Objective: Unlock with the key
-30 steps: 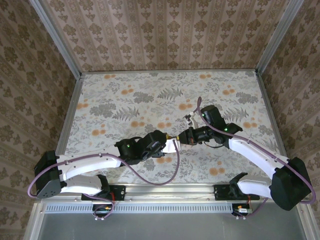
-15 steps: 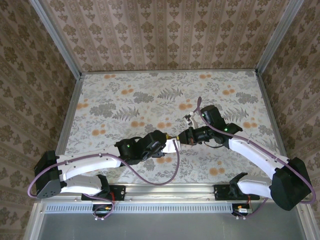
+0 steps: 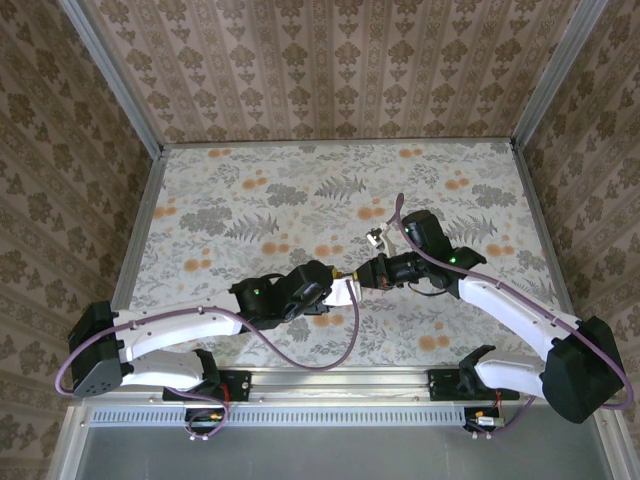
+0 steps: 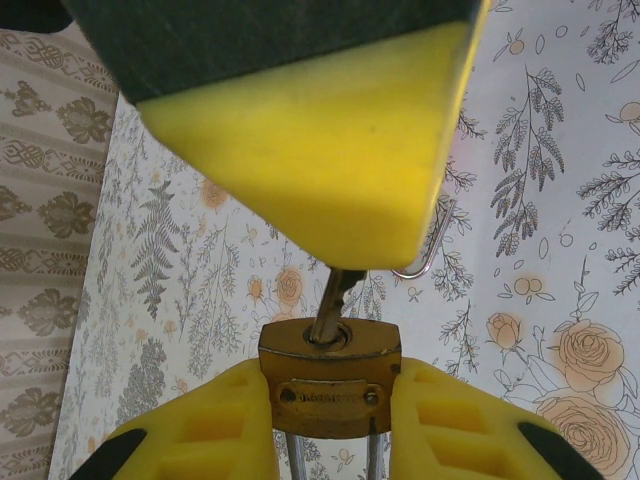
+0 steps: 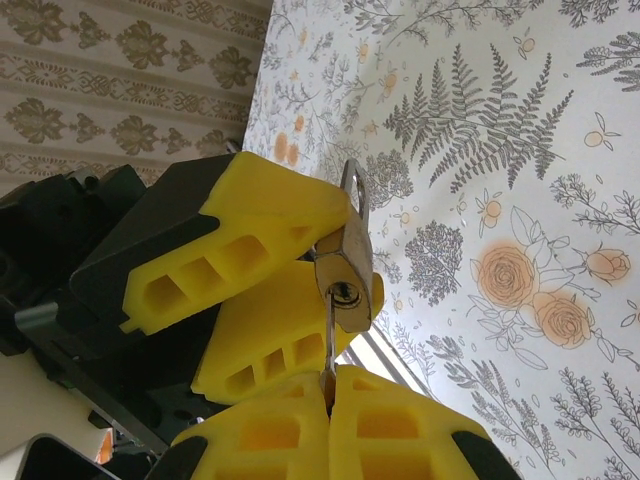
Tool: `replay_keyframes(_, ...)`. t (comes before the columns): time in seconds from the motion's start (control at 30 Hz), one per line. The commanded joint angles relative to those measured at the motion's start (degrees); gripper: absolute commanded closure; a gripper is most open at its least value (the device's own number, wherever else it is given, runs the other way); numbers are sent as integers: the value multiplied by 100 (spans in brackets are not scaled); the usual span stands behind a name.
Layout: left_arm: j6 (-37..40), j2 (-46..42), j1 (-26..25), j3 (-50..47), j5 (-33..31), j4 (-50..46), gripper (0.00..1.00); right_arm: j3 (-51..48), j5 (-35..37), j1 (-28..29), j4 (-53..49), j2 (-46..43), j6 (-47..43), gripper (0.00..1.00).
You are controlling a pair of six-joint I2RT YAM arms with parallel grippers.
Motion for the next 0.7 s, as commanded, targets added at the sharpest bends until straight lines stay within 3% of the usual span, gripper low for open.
replay_keyframes(0.0, 43, 7, -8, 42, -36, 77, 75, -46, -132, 56, 159, 52, 77, 100)
replay_keyframes(0.67, 103, -54, -51, 22, -86, 176, 75, -64, -141, 163, 332, 191, 192, 100)
